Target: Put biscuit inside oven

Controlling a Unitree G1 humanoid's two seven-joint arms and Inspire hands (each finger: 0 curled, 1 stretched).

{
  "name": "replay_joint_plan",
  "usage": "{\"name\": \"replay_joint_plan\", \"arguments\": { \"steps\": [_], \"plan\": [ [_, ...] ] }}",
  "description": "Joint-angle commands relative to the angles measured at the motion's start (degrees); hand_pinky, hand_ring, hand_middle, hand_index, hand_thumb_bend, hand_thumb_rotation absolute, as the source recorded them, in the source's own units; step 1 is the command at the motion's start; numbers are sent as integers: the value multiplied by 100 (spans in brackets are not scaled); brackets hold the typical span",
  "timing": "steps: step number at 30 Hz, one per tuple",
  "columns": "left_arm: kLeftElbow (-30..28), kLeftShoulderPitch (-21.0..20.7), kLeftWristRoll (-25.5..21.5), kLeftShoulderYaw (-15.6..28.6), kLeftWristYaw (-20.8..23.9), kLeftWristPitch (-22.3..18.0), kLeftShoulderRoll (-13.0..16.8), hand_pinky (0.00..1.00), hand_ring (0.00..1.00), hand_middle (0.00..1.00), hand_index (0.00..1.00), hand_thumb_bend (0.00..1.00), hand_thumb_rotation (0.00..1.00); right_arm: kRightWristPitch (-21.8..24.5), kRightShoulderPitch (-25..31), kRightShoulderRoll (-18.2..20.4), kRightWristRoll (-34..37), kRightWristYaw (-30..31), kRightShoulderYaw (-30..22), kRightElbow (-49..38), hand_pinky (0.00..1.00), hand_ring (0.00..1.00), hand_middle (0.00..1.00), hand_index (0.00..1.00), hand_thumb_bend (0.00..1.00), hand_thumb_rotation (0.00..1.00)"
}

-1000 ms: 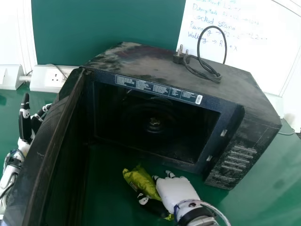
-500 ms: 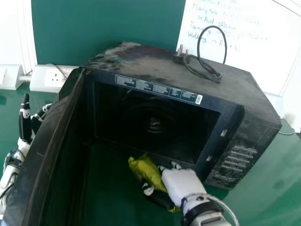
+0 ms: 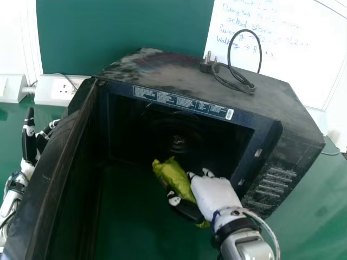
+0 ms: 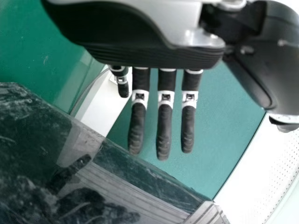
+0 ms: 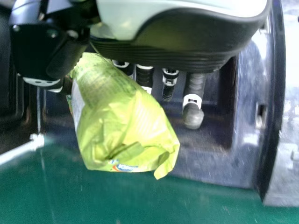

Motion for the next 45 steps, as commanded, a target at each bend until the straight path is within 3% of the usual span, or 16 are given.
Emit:
{"name": "replay_joint_plan", "arguments": {
  "steps": [1,9,23,35,45],
  "plan": [
    [56,35,-35,28,-57,1,12,26,33,41,49,52,7,14,-142,-8,73,-162,-29,65,11,18,46,48,53,0],
    [53,42,-4,25,-46,-20,15,26,33,41,49,52,7,92,-533,25,166,-366,28,387,9,17,47,48,53,0],
    [12,60,0,30,-29,-1,3,26,33,41,49,52,7,387,-1213,60,446,-1251,273,1293,9,17,47,48,53,0],
    [-30,91,9,30,-19,-11,-3,26,33,41,49,52,7,411,-1805,-194,515,-1750,579,2200,11,18,47,49,53,0],
    [-1,80,-5,28,-40,3,-2,26,33,41,49,52,7,219,-2211,-604,821,-2728,771,3186,11,18,47,49,53,0]
  ]
}}
